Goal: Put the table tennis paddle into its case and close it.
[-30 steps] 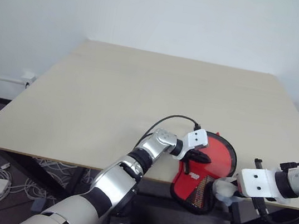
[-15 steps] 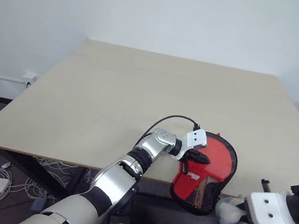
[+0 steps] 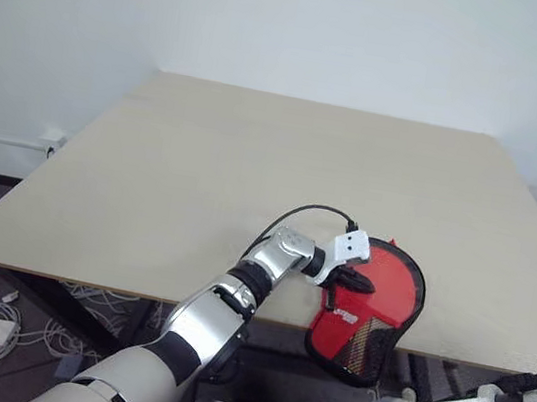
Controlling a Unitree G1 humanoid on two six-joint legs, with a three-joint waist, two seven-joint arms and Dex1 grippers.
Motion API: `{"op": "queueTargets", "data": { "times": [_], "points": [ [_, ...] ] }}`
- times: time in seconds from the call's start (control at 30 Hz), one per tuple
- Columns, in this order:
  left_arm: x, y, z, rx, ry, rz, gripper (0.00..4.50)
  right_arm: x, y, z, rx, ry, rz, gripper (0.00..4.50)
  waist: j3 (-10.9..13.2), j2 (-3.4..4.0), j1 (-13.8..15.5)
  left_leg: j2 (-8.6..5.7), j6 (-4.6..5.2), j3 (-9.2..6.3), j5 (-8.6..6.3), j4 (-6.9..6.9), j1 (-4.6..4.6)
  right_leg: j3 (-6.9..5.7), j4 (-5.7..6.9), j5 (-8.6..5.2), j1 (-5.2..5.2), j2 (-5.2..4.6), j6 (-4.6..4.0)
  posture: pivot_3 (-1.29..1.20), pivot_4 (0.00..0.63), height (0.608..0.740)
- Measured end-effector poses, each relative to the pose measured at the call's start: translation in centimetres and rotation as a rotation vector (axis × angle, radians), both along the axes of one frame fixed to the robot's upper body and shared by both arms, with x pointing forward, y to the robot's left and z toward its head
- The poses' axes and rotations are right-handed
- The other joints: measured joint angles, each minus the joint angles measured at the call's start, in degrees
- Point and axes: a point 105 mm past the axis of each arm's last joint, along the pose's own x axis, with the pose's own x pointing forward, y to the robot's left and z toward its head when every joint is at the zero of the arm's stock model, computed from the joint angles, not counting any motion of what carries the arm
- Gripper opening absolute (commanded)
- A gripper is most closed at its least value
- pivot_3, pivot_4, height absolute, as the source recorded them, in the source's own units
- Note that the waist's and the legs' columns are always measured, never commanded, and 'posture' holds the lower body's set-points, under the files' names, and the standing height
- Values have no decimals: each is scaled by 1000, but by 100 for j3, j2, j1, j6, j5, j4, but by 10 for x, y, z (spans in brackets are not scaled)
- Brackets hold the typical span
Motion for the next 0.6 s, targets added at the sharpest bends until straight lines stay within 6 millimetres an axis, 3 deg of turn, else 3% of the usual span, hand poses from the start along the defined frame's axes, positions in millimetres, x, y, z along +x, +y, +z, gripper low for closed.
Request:
{"op": "queueTargets", "data": {
  "times": [0.1, 0.2, 0.37, 0.43, 0.47, 0.6],
  "points": [
    [2, 0, 1, -6, 5, 19, 0, 13, 5, 1, 41, -47, -53, 1409, -1, -3, -2, 3, 1, 1, 0, 1, -1, 1, 0, 0, 0, -2, -1, 0, 0, 740],
    [9, 6, 5, -28, 41, 61, 547, 23, 3, 6, 80, -8, -136, 2503, -2, -2, -2, 2, 2, 1, -1, 0, -2, 2, -1, 0, -1, 0, -1, 0, 0, 740],
    [32, 34, 29, -78, -13, 141, 2265, 47, 11, 38, 302, 19, -280, 4317, 0, -5, -17, 2, 1, 1, -1, -1, -1, 2, 1, 1, -2, 3, -2, 0, 0, 740],
    [44, 61, 44, -120, -57, 209, 2941, 70, 14, 58, 465, -20, -372, 4500, 2, -9, -68, 6, 1, 8, -1, -6, 5, 9, 2, 3, -4, 8, -5, 0, 0, 740],
    [51, 84, 49, -126, -71, 267, 3285, 83, 14, 67, 548, -50, -431, 4500, 3, -10, -123, 5, -1, 9, -1, -9, 6, 12, 4, 4, -4, 11, -6, 0, 0, 740],
    [70, 197, 58, -66, -118, 573, 4453, 125, 5, 83, 761, -115, -668, 4500, -2, 2, -157, -3, -5, 11, 2, -22, 6, 14, 12, 0, -14, 16, -14, 0, 0, 740]
  ]
}}
